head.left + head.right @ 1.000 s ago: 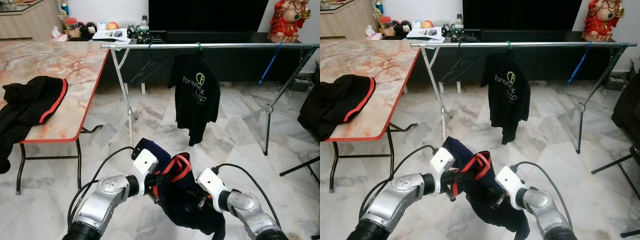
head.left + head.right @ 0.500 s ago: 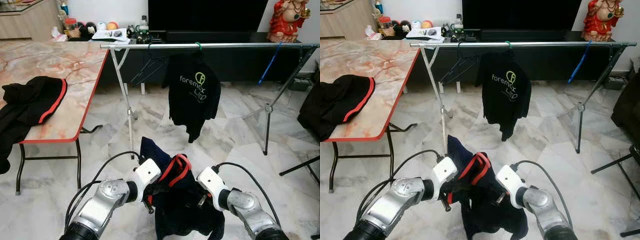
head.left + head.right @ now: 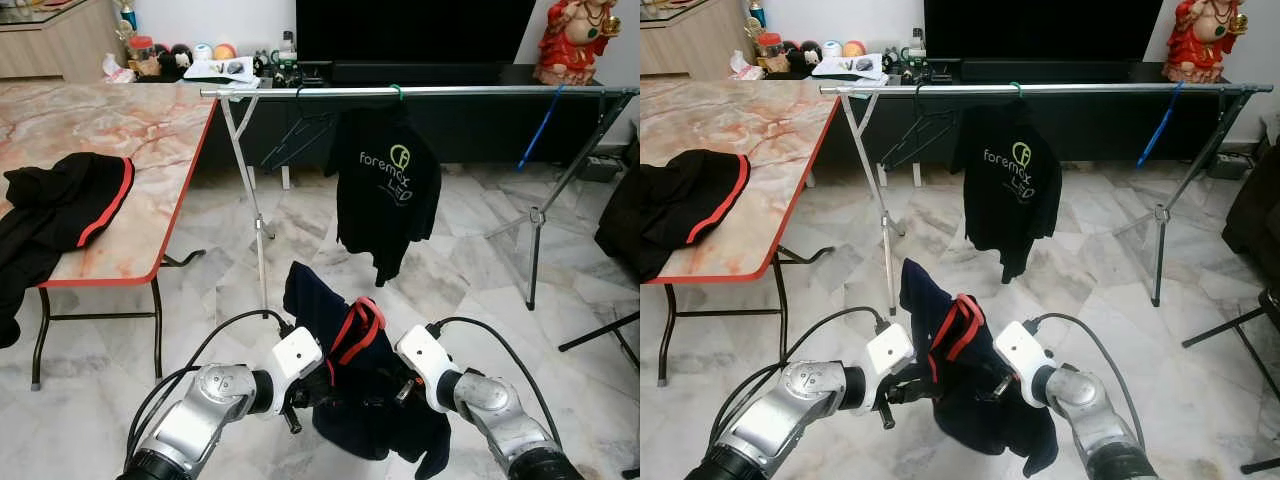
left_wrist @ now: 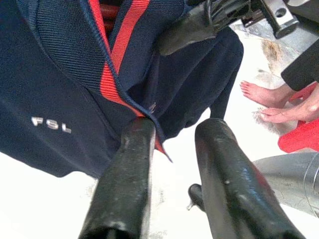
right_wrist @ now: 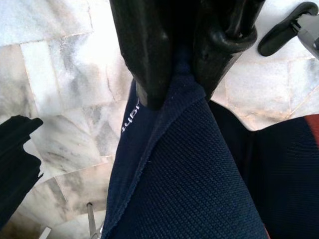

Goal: Hang hanger

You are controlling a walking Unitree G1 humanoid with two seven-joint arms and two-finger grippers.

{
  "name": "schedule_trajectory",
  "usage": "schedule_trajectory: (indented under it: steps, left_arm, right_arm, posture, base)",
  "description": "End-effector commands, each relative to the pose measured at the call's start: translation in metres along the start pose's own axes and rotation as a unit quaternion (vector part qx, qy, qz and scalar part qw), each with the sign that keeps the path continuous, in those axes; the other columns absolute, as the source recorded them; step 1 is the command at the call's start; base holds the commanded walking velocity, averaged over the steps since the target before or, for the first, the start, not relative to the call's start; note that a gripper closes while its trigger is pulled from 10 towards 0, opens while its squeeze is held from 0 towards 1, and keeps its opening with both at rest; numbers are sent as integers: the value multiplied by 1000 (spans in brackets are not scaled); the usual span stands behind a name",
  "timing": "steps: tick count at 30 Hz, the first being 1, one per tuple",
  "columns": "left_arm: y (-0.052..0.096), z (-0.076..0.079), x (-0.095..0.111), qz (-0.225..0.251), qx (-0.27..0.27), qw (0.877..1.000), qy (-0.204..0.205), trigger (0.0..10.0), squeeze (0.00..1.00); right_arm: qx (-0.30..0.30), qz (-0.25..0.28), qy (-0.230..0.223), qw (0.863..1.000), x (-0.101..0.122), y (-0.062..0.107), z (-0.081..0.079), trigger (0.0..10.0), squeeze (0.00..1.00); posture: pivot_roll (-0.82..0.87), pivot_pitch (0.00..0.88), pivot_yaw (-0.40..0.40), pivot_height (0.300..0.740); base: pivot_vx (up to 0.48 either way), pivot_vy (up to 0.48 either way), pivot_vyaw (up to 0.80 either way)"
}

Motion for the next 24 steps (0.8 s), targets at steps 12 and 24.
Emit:
schedule_trajectory:
  steps: [12, 24]
  left_arm:
    - [20, -6, 9, 35, -8, 999, 0, 10000, 1000]
    - [48, -10, -12, 9, -11, 1000, -20, 10000, 1000]
  right_arm:
    - [-6, -6, 35, 999, 3, 4, 9, 10000, 0]
    - [100, -95, 146, 980, -31, 24, 5, 10000, 0]
  posture:
    - [91, 82, 4, 740]
    - [91, 71, 2, 740]
  base:
    - [0, 0, 0]
    - [0, 0, 0]
Point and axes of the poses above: a point about 5 cm out from each wrist's last joint towards the gripper, its own y axis pointing back from the gripper into the wrist, its own x axis along the axis of the wrist's last joint, z = x × y, the point moved 2 cm from there along -y, pointing out of the wrist towards the gripper, and after that the axes turned 8 degrees about -y, right-handed, at the moved point
